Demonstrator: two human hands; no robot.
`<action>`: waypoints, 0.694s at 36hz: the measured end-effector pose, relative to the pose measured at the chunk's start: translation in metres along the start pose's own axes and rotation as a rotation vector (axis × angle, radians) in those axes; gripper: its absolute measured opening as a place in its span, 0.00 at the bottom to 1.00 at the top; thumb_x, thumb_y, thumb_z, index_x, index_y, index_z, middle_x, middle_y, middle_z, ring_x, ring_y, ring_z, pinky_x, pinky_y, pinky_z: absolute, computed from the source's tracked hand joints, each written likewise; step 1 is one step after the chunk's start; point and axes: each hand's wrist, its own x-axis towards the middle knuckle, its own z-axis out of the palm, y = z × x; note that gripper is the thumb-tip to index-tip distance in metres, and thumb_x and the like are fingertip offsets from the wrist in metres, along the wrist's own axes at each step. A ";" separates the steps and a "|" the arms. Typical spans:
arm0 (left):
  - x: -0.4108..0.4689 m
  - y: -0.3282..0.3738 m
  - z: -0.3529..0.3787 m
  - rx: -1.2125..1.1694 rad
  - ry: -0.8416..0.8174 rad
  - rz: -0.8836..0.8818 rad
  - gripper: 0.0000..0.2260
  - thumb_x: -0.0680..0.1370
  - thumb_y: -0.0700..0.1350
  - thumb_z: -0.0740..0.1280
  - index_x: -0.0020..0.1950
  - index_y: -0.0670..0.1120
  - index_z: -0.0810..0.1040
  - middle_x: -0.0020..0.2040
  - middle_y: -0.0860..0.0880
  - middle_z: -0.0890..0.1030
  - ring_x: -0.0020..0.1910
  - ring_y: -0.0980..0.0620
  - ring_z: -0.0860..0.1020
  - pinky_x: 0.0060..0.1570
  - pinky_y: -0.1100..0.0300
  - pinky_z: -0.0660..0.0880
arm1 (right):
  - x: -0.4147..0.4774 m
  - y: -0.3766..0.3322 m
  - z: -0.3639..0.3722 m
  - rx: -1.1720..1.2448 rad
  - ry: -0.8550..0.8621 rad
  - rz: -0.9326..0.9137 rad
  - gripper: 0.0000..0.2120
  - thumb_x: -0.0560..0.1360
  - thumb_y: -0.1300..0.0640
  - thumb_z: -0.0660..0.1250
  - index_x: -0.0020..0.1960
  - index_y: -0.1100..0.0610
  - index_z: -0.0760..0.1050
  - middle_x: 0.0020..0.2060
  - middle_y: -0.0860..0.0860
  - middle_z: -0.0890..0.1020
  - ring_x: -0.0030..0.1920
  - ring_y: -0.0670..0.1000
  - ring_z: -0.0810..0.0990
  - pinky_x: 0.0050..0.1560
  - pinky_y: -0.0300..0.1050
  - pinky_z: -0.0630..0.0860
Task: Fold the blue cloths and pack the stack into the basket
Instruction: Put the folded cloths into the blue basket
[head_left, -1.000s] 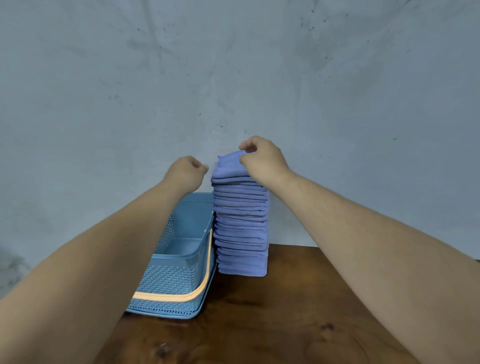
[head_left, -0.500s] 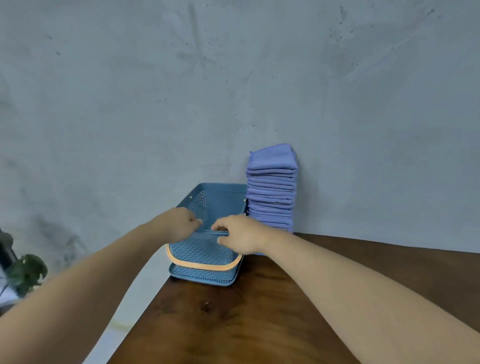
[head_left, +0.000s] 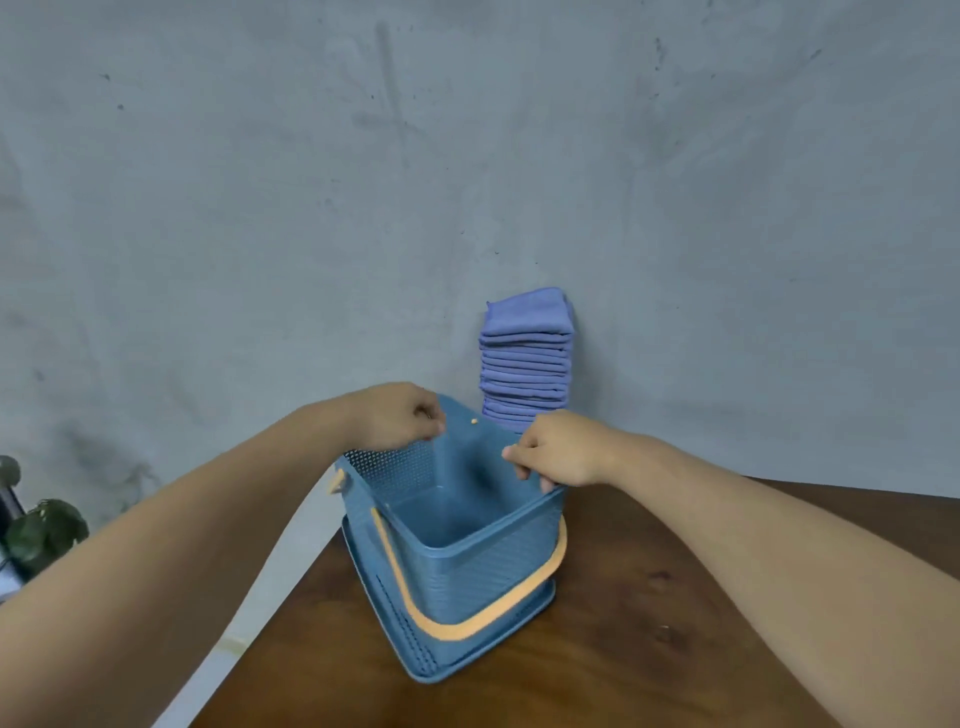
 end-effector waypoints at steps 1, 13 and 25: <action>0.003 -0.002 -0.002 0.053 0.069 0.001 0.04 0.83 0.52 0.68 0.54 0.56 0.82 0.50 0.56 0.85 0.50 0.55 0.82 0.50 0.58 0.74 | -0.005 0.008 -0.002 -0.043 0.005 0.027 0.23 0.84 0.40 0.58 0.41 0.49 0.84 0.30 0.45 0.86 0.31 0.40 0.80 0.45 0.43 0.78; 0.027 0.012 0.036 0.031 0.044 -0.179 0.24 0.84 0.58 0.64 0.77 0.48 0.70 0.66 0.44 0.82 0.60 0.44 0.82 0.59 0.51 0.79 | -0.047 0.101 -0.015 -0.226 0.296 0.356 0.13 0.77 0.39 0.67 0.47 0.48 0.72 0.53 0.53 0.83 0.56 0.59 0.82 0.46 0.46 0.71; 0.045 0.067 0.064 0.122 0.160 0.059 0.15 0.83 0.61 0.61 0.47 0.52 0.78 0.46 0.53 0.83 0.47 0.49 0.81 0.55 0.49 0.79 | -0.051 0.125 -0.010 -0.043 0.034 0.279 0.24 0.86 0.37 0.52 0.52 0.50 0.81 0.58 0.53 0.84 0.61 0.57 0.80 0.61 0.48 0.73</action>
